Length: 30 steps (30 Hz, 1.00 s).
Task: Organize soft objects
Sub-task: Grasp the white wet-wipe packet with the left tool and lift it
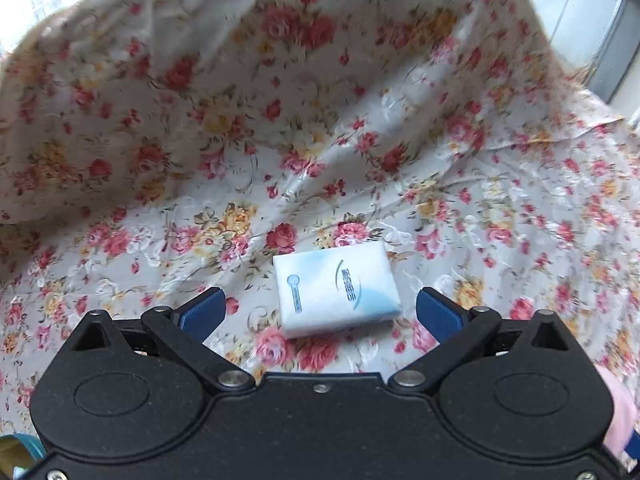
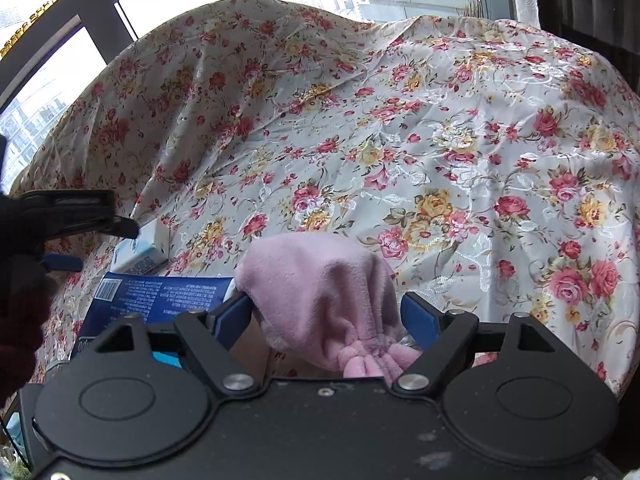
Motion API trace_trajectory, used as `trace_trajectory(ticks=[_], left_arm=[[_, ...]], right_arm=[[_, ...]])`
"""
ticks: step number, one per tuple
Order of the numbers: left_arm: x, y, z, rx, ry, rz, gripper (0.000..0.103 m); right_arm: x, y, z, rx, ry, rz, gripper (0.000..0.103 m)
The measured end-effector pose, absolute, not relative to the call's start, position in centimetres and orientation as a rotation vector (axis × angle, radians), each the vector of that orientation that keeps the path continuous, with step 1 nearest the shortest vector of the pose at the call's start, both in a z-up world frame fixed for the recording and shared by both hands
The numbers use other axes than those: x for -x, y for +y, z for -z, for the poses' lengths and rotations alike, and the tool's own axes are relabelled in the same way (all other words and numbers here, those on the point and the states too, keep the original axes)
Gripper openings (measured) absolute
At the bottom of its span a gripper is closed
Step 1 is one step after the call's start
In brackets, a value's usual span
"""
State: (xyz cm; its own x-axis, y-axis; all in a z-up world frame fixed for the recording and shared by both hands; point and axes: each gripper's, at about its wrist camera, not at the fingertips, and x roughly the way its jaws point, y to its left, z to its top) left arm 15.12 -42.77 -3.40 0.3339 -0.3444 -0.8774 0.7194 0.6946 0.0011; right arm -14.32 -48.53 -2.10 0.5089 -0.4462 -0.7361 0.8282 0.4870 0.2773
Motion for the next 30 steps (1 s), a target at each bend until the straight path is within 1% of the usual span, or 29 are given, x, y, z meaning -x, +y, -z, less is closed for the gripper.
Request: trace_trajectory(ticks=[4, 8, 11, 12, 13, 16, 17, 18, 19, 23, 30], left_arm=[[-16.2, -44.1, 4.9, -0.463, 1.051, 0.703, 0.098], [-16.8, -45.4, 6.4, -0.519, 1.08, 0.685, 0.098], [-17.4, -45.7, 7.4, -0.497, 1.124, 0.695, 0.09], [-17.4, -45.6, 7.3, -0.483, 1.116, 0.709, 0.079], [-17.3, -45.6, 7.0, -0.479, 1.105, 0.724, 0.073], [-16.8, -45.8, 6.5, -0.482, 1.1, 0.758, 0.073], [-16.6, -45.7, 6.4, -0.483, 1.098, 0.764, 0.073], [-16.3, -45.7, 6.2, -0.487, 1.091, 0.766, 0.073], [-15.9, -45.8, 5.9, -0.489, 1.08, 0.771, 0.073], [-14.1, -46.6, 4.2, -0.489, 1.045, 0.818, 0.073], [-10.0, -47.8, 0.3, -0.511, 0.967, 0.945, 0.073]], right_arm=[[14.0, -48.7, 2.4, -0.682, 0.647, 0.835, 0.083], [14.0, -49.2, 2.7, -0.688, 0.647, 0.832, 0.086], [14.0, -49.6, 2.9, -0.7, 0.647, 0.828, 0.088], [14.0, -49.8, 3.0, -0.703, 0.648, 0.825, 0.091], [14.0, -49.9, 3.1, -0.704, 0.648, 0.825, 0.092], [14.0, -50.4, 3.6, -0.72, 0.648, 0.824, 0.093], [14.0, -50.6, 3.8, -0.732, 0.647, 0.821, 0.09], [14.0, -50.7, 4.0, -0.741, 0.647, 0.815, 0.071], [13.9, -50.7, 4.0, -0.74, 0.647, 0.797, 0.063], [13.6, -50.2, 3.7, -0.707, 0.659, 0.764, 0.061], [15.3, -49.9, 2.5, -0.685, 0.617, 0.839, 0.061]])
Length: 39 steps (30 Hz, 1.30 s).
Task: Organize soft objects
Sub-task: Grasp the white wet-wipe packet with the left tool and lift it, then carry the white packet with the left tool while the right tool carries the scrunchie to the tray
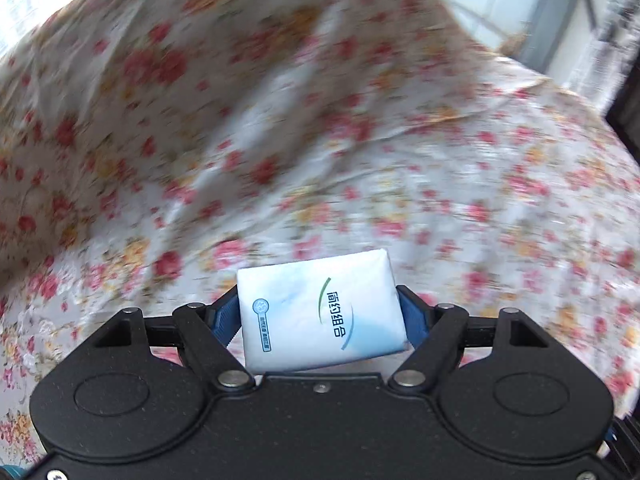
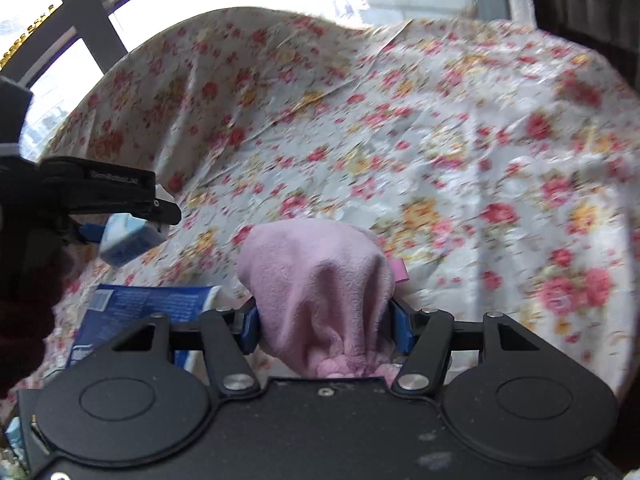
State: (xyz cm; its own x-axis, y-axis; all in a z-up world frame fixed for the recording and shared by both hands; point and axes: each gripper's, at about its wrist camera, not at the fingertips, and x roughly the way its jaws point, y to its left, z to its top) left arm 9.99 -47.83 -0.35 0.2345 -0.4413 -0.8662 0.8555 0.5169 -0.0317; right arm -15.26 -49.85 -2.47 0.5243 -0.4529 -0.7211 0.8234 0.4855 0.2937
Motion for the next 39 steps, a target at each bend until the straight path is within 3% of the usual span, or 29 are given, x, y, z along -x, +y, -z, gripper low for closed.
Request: trace_trajectory(ticks=[8, 20, 30, 39], left_arm=[[-1.5, -47.9, -0.6, -0.555, 0.93, 1.125, 0.073], [6.3, -40.5, -1.5, -0.536, 0.986, 1.242, 0.073], [5.9, -28.3, -2.3, -0.404, 1.009, 1.119, 0.073], [0.2, -14.9, -5.3, -0.206, 0.903, 0.781, 0.073]], right_arm=[[19.2, -48.7, 0.8, -0.629, 0.615, 0.957, 0.061], [26.2, -44.4, 0.6, -0.608, 0.69, 1.062, 0.061], [27.2, -38.5, -1.4, -0.545, 0.719, 0.984, 0.061], [20.8, -31.3, -5.5, -0.446, 0.7, 0.702, 0.061]])
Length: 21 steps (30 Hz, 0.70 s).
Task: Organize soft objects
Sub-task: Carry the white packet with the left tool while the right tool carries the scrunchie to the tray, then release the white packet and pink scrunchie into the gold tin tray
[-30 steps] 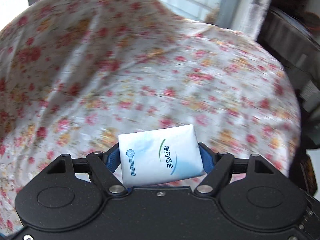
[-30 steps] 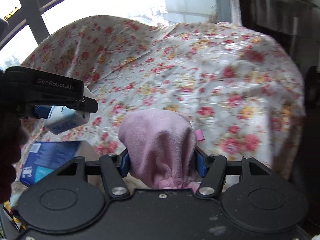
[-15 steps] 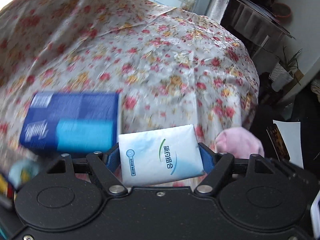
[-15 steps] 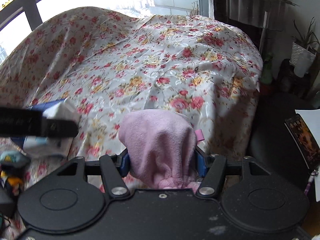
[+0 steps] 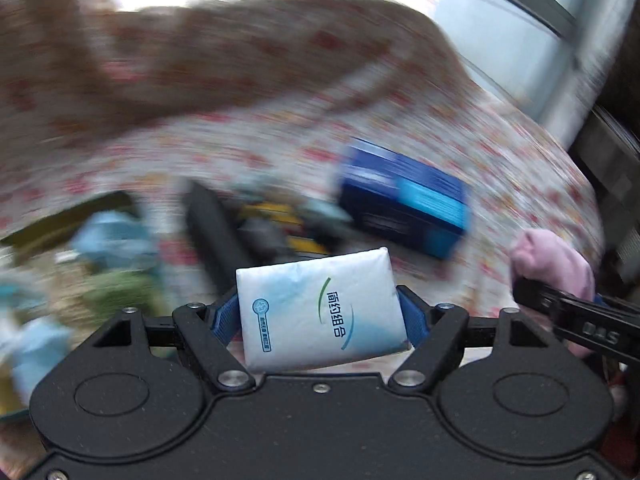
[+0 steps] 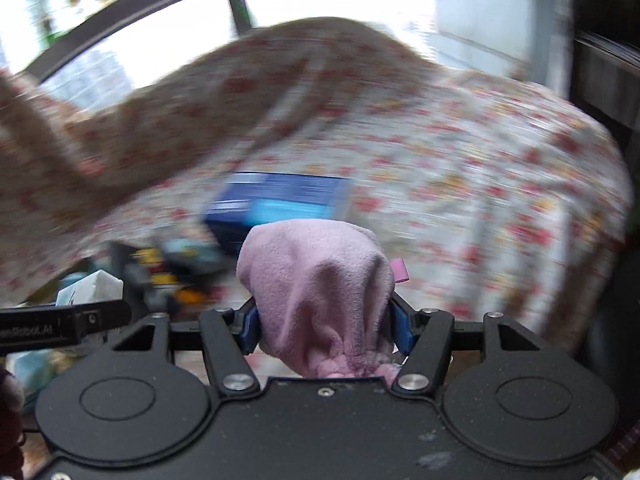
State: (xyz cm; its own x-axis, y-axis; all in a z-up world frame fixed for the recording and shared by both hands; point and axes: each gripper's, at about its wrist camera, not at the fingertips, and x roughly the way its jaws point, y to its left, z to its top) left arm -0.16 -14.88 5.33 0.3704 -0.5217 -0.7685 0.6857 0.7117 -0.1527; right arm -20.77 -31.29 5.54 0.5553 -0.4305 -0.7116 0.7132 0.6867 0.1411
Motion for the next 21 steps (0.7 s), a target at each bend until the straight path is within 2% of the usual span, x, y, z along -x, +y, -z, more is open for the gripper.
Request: trace_trajectory(ticks=[11, 19, 21], left_arm=[[-7.6, 1.3, -6.0, -0.049, 0.814, 0.222, 0.073], [-10.9, 4.9, -3.6, -0.051, 0.853, 0.049, 0.074], [-11.2, 4.9, -3.1, -0.068, 0.864, 0.041, 0.075]], right_arm=[[6.3, -21.4, -8.6, -0.321, 0.706, 0.268, 0.061], [-2.3, -15.6, -8.8, -0.283, 0.73, 0.088, 0.062], [-3.7, -14.8, -8.7, -0.275, 0.719, 0.059, 0.069]])
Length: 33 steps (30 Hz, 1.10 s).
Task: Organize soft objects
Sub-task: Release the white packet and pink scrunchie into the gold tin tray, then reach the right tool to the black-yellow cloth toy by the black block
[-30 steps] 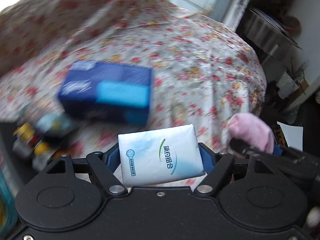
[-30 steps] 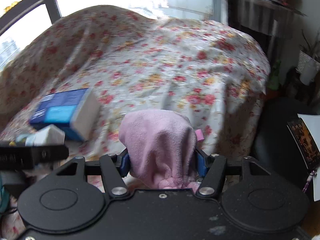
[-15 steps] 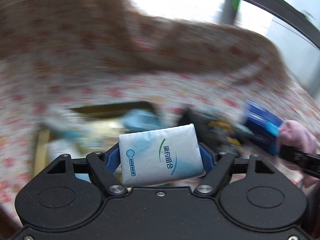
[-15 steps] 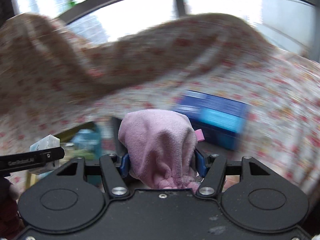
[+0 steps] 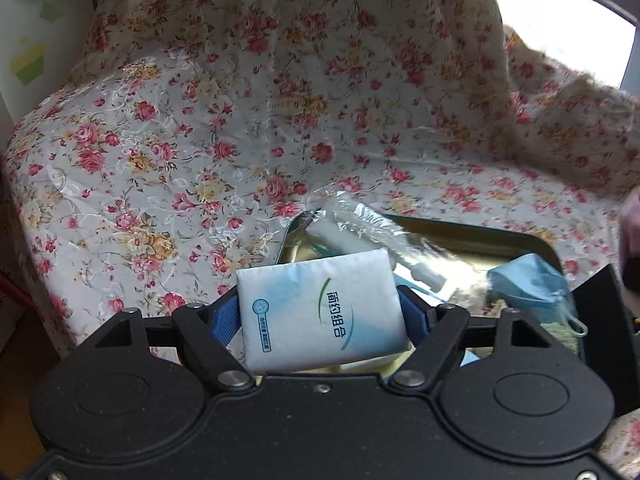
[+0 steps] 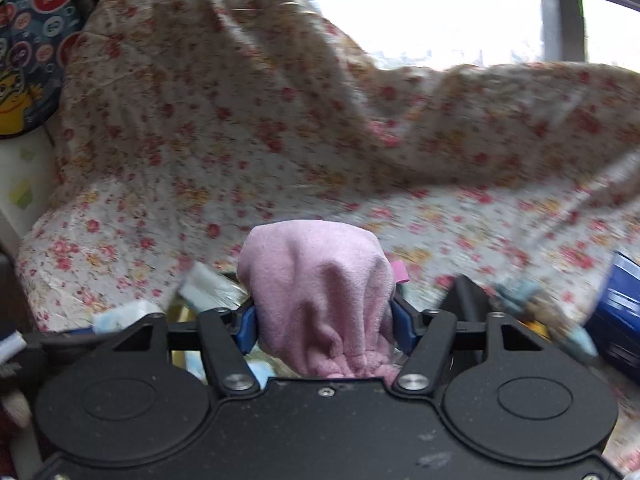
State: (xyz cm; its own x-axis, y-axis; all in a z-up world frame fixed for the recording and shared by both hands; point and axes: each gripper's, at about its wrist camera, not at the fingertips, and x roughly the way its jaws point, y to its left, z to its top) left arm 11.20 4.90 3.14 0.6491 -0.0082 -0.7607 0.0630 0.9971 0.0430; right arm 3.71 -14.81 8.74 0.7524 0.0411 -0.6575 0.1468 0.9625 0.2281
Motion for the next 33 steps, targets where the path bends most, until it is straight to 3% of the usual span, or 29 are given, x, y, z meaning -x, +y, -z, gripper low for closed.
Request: trace_trajectory(ticks=[2, 4, 19, 33], left_arm=[[-11.4, 4.7, -2.8, -0.073, 0.871, 0.04, 0.079], [-11.3, 4.5, -2.5, -0.083, 0.873, 0.046, 0.086], [-10.0, 1.8, -3.1, -0.162, 0.862, 0.128, 0.088], [-8.2, 3.2, -10.9, -0.18, 0.708, 0.118, 0.09]], right_arm=[[-5.0, -14.6, -8.5, -0.276, 0.713, 0.045, 0.077], [-5.7, -14.6, -8.2, -0.272, 0.711, 0.068, 0.077], [-0.2, -19.4, -6.3, -0.303, 0.726, 0.192, 0.077], [4.6, -21.5, -5.8, -0.374, 0.723, 0.239, 0.077]])
